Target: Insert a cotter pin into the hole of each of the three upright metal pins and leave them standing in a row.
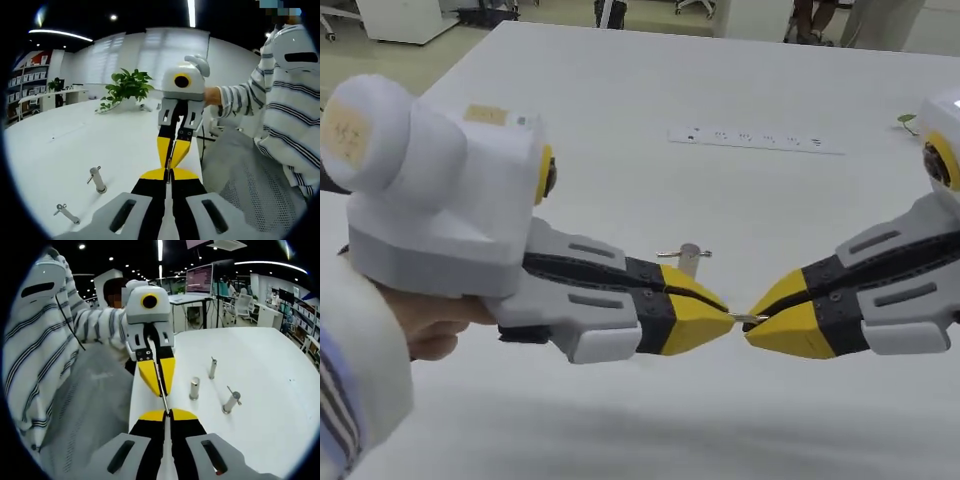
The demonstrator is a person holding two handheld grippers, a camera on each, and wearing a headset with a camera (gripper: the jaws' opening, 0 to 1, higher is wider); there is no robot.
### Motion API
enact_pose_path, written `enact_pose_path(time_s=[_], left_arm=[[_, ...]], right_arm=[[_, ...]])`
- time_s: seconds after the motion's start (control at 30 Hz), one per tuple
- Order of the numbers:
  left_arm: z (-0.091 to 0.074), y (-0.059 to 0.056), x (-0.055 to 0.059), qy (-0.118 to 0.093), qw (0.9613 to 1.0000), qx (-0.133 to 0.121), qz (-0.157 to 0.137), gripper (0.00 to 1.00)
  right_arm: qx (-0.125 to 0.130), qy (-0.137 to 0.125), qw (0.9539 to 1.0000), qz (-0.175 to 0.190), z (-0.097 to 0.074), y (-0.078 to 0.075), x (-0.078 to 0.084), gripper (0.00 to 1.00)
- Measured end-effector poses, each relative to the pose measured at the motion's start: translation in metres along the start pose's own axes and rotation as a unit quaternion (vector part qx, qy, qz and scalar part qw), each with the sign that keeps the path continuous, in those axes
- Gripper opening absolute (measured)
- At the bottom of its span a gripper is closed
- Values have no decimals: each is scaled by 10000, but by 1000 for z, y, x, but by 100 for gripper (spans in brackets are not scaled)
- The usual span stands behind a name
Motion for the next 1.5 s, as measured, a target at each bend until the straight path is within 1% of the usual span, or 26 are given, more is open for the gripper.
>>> enact_pose_path(time_s=[0.03,0.13,0.27,0.37,0.47,0.5,0.6,0.63,0.67,0.73,0.77,0.83,0.9,0.93,0.97,1.0,1.07,1.13,1.2,1.33,1.5], left_arm=[[0,0,2,100,9999,19,138,0],[2,-1,4,160,9995,-6,287,1],[1,0,5,138,9994,-41,307,1],[-1,1,5,97,9994,-115,320,1],[-4,6,5,0,9993,-263,273,4],[-4,7,4,-23,9991,-359,237,6],[-7,10,6,-3,9986,-462,261,12],[-9,13,8,7,9979,-584,284,14],[-11,14,9,10,9975,-638,292,17],[-14,18,13,54,9968,-728,311,24],[-15,20,14,81,9964,-779,316,25],[-19,25,19,158,9952,-934,230,27],[-21,29,23,213,9937,-1076,231,27],[-24,33,27,310,9918,-1209,271,29],[-25,35,29,368,9907,-1272,311,30],[-27,37,32,382,9901,-1320,302,30],[-29,42,37,430,9887,-1417,222,31],[-31,47,45,561,9866,-1521,163,30],[-31,49,52,651,9854,-1565,132,30],[-31,54,62,665,9834,-1687,-61,30],[-28,55,75,780,9834,-1633,-161,29]], right_arm=[[-20,36,10000,-23,1,1,1,4],[-16,144,9999,-83,4,2,3,4],[1,152,9999,-64,5,2,3,3],[71,127,9999,-91,7,1,1,3],[123,88,9998,-100,9,0,-1,3],[156,83,9998,-101,10,-1,-1,3],[363,131,9992,-131,12,-8,-1,3],[393,127,9991,-108,13,-9,0,3],[458,120,9989,-70,14,-11,0,3],[559,108,9984,-16,16,-14,1,3],[611,108,9981,24,17,-15,2,3],[696,114,9975,106,20,-18,3,3],[817,166,9964,167,23,-22,5,3],[835,176,9962,197,25,-23,6,3],[857,172,9959,222,26,-24,6,3],[873,166,9957,270,28,-25,7,3],[919,183,9950,334,31,-26,7,3],[958,240,9944,363,35,-27,8,3],[979,276,9940,407,39,-29,10,3],[974,364,9937,410,44,-32,11,3],[915,429,9939,434,50,-35,12,3]])
Point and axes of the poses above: the centre of the closed fingertips' face, and the gripper's own axes: z roughly forward along the fingers, y roughly to its left, x roughly out of its underside, the point moved 7 cm from there along -z, roughly backward along the fingers, and after that the axes turned 6 degrees about z, right-handed, at the moved point
